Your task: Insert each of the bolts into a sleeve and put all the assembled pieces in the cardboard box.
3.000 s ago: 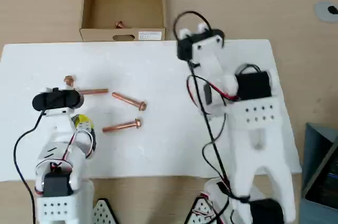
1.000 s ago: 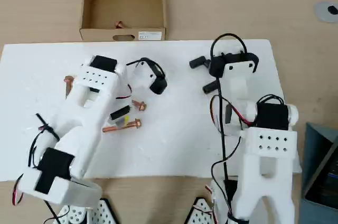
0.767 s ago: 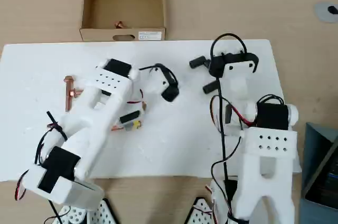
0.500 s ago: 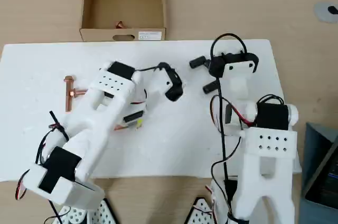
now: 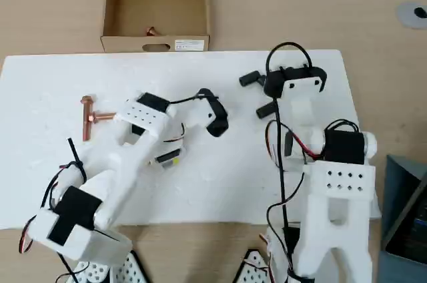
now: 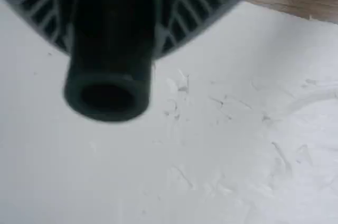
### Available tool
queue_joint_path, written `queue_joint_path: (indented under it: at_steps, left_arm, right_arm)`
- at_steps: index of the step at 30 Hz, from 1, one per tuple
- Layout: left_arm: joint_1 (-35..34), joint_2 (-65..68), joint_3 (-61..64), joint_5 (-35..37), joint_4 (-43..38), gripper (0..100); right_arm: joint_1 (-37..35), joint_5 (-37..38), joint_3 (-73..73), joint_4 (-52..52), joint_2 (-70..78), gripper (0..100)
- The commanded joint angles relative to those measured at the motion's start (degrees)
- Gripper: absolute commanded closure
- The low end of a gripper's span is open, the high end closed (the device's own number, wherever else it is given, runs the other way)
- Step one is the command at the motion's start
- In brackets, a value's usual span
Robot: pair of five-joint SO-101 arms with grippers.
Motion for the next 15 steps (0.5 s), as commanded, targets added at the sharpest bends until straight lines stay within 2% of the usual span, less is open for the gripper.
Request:
queue_joint_path:
  at_steps: [1, 3, 7, 12, 15]
  left_arm:
    - [0.4, -0.1, 1.2, -0.2, -1.9, 88]
    - [0.4, -0.1, 1.6, -0.2, -1.8, 90]
    - [0.4, -0.1, 2.4, -0.2, -1.8, 100]
    - [0.1, -0.8, 1.9, 1.1, -1.4, 100]
    - [0.1, -0.8, -1.5, 6.9, 2.1, 100]
  right_arm:
    - [0.3, -0.2, 0.0, -0.6, -1.1, 98.8]
    - [0.3, -0.2, 0.0, -0.7, -1.1, 98.8]
    - [0.3, -0.2, 0.0, -0.7, -1.1, 98.8]
    - [0.3, -0.4, -1.0, -0.4, -1.2, 98.8]
    - [0.4, -0.5, -4.3, 1.4, -1.3, 98.8]
